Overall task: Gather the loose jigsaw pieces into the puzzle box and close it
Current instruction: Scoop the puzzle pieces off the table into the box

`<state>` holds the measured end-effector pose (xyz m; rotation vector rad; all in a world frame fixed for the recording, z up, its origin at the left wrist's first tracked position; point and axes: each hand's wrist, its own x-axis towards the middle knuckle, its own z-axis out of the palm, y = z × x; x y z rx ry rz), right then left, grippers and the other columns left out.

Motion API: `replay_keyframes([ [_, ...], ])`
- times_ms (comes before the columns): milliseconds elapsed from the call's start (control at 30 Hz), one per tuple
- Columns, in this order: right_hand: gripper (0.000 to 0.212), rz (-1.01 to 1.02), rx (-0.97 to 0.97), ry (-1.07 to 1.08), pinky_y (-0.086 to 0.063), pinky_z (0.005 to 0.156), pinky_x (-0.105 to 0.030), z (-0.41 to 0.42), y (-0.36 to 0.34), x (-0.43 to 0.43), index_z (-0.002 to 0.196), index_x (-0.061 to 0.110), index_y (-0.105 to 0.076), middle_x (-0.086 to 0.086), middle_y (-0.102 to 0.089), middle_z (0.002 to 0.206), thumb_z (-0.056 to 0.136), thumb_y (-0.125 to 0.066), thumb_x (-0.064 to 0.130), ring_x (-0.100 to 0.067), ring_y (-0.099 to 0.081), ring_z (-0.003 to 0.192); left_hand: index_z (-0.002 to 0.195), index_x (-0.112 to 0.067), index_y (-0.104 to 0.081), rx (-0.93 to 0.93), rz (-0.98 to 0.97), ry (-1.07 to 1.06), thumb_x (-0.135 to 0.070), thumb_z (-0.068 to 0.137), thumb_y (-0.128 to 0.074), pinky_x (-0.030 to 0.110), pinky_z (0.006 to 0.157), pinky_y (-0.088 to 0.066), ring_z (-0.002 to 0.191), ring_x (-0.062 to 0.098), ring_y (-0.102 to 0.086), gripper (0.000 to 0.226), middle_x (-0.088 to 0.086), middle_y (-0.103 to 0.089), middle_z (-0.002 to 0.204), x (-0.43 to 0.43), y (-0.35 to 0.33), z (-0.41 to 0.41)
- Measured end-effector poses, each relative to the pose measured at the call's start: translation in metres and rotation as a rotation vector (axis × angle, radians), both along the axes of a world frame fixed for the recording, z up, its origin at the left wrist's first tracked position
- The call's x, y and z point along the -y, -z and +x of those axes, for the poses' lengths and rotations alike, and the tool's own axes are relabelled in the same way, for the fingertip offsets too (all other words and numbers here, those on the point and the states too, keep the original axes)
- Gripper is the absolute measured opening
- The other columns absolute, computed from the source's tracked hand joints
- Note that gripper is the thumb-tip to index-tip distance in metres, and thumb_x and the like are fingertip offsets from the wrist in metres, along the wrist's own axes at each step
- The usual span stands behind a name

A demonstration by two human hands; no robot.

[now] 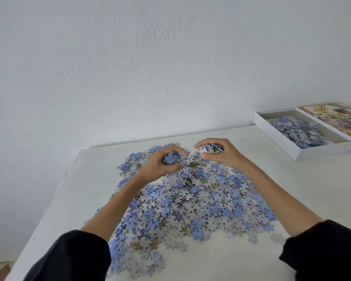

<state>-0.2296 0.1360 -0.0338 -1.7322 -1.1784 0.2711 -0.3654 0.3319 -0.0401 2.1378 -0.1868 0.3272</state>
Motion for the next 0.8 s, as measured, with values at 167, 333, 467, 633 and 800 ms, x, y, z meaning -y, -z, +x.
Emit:
replay_keyframes([
  [167,0.020,0.045,-0.005,0.009,-0.038,0.094,-0.013,0.020,-0.010,0.010,0.101,0.016,-0.067,0.008,-0.066,0.105,0.081,-0.067,0.009,-0.003,-0.057,0.106,0.107,-0.017,-0.060,0.014,0.001,0.015,-0.016,0.087,-0.065,0.038,0.082,-0.045,0.091,0.029,-0.058,0.021,-0.002,-0.061,0.104,0.008,-0.006,0.023],
  [333,0.020,0.052,0.011,-0.021,-0.041,0.090,-0.015,0.049,-0.026,0.033,0.100,0.016,-0.066,0.008,-0.065,0.103,0.082,-0.066,0.007,-0.005,-0.058,0.101,0.104,-0.013,-0.059,0.048,-0.039,0.036,-0.010,0.086,-0.064,0.033,0.067,-0.044,0.069,0.030,-0.050,0.019,0.010,-0.057,0.087,0.035,-0.021,0.055],
  [467,0.019,0.065,-0.006,-0.040,-0.044,0.067,-0.015,0.077,-0.045,0.061,0.101,0.010,-0.066,0.003,-0.064,0.097,0.083,-0.064,0.005,-0.004,-0.059,0.075,0.104,-0.008,-0.058,0.068,-0.056,0.027,-0.008,0.086,-0.064,0.035,0.065,-0.042,0.069,0.037,-0.048,0.019,0.023,-0.054,0.090,0.064,-0.032,0.082],
  [633,0.017,0.127,-0.056,-0.024,-0.035,0.045,-0.011,0.119,-0.061,0.098,0.099,0.010,-0.066,0.010,-0.063,0.095,0.083,-0.065,0.005,-0.004,-0.053,0.067,0.103,-0.009,-0.058,0.079,-0.044,0.007,-0.006,0.085,-0.064,0.026,0.064,-0.044,0.070,0.020,-0.049,0.019,0.020,-0.054,0.087,0.107,-0.047,0.117],
  [800,0.020,0.129,-0.008,0.021,-0.048,0.077,-0.018,0.168,-0.070,0.143,0.097,0.016,-0.066,0.008,-0.065,0.099,0.081,-0.066,0.004,-0.003,-0.060,0.089,0.102,-0.008,-0.057,0.069,-0.071,0.006,-0.004,0.085,-0.064,0.020,0.064,-0.047,0.069,0.013,-0.053,0.019,0.007,-0.056,0.085,0.160,-0.059,0.159],
])
